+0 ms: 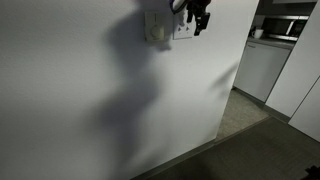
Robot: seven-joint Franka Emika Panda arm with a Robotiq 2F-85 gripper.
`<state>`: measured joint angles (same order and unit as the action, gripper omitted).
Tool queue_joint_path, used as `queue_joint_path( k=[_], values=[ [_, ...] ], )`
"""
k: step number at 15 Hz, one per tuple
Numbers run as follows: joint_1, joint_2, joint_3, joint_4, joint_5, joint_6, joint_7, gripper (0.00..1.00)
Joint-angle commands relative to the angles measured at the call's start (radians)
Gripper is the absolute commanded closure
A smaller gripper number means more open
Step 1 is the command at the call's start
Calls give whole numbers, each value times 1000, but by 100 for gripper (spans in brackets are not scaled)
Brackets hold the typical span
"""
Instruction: Turn off the right light switch and then the left light switch, turn the right light switch back on
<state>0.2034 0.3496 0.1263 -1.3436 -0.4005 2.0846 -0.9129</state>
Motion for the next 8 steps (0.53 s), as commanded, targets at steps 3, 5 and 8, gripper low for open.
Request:
queue_joint_path(
  k=[3,5,8],
  values=[
    [-2,-5,6,-16,-2,24,-5,0],
    [-1,-4,6,-15,-2,24,-4,0],
    [-1,-4,6,-15,-2,24,-4,0]
  ],
)
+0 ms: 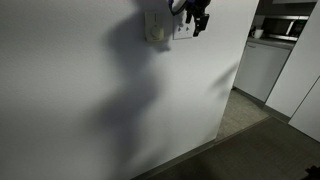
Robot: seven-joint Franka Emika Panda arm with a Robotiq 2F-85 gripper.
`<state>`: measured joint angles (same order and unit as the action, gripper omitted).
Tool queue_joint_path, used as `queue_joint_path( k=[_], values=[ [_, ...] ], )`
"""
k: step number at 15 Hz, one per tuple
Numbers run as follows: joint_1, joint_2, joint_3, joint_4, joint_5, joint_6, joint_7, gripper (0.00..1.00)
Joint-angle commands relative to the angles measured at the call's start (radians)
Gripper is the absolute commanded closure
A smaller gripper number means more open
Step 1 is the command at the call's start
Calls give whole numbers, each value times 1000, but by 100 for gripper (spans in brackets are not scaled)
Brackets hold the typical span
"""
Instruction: Turn off the right light switch and then the left light switch, turn the right light switch back on
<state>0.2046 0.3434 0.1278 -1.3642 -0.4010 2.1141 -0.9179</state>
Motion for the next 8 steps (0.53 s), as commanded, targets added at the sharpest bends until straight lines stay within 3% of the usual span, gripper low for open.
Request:
queue_joint_path(
  k=[1,8],
  values=[
    [0,1,4,0,-11,13,5,0],
    [20,-48,-19,-84,-180,133,41,0]
  ],
)
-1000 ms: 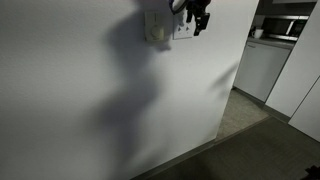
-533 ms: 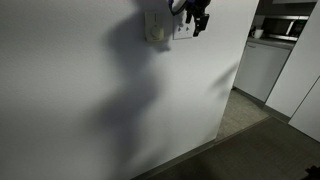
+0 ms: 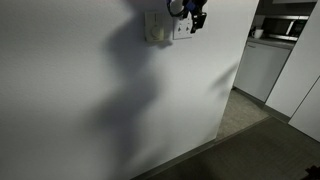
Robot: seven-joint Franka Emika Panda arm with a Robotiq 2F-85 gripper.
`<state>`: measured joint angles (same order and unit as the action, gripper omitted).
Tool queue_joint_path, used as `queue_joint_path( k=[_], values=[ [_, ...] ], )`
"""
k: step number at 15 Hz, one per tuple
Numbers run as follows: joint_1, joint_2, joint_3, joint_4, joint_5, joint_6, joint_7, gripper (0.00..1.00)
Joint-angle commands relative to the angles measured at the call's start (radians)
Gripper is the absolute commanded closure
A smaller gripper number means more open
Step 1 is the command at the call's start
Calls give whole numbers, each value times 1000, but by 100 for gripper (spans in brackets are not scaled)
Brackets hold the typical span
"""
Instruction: Turn off the right light switch and then the left light switch, turn the right light switch back on
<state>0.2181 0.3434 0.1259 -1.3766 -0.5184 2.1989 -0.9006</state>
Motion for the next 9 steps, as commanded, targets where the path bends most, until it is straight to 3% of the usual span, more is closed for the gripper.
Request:
queue_joint_path(
  k=[1,6,9],
  values=[
    [4,-56,-14,-82,-75,51,33,0],
    [-5,-97,2,-134,-42,-16,38,0],
    [-15,-115,7,-177,-28,14,37,0]
  ],
)
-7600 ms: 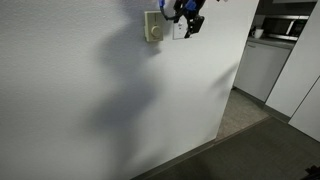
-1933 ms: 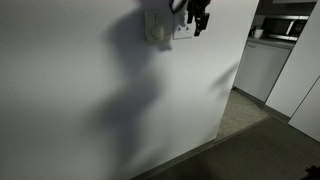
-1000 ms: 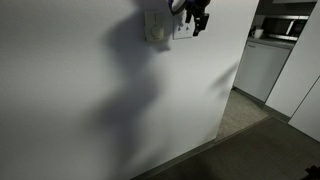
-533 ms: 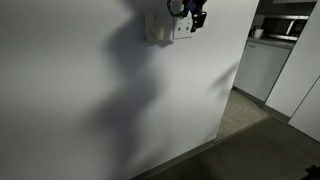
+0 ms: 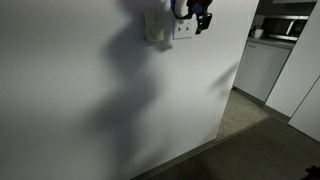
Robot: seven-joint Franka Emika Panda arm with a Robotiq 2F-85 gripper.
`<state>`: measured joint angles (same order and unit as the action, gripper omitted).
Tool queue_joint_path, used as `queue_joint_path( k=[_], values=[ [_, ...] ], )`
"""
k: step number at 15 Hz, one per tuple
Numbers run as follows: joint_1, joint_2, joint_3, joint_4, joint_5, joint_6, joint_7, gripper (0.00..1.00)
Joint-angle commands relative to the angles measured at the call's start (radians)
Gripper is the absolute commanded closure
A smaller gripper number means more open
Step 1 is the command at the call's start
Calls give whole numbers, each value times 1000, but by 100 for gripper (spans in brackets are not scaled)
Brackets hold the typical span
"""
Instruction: Turn off the right light switch and then the left light switch, turn the right light switch back on
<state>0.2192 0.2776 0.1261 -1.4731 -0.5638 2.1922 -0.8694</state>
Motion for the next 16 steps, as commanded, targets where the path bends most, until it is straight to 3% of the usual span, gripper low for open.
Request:
queue_joint_path(
  k=[1,5,9,16],
  values=[
    [-18,-52,6,-96,14,41,7,0],
    [-29,-33,0,-134,10,84,27,0],
    [-46,-18,-11,-184,-6,218,97,0],
    [-36,-26,-35,-219,-122,330,171,0]
  ],
)
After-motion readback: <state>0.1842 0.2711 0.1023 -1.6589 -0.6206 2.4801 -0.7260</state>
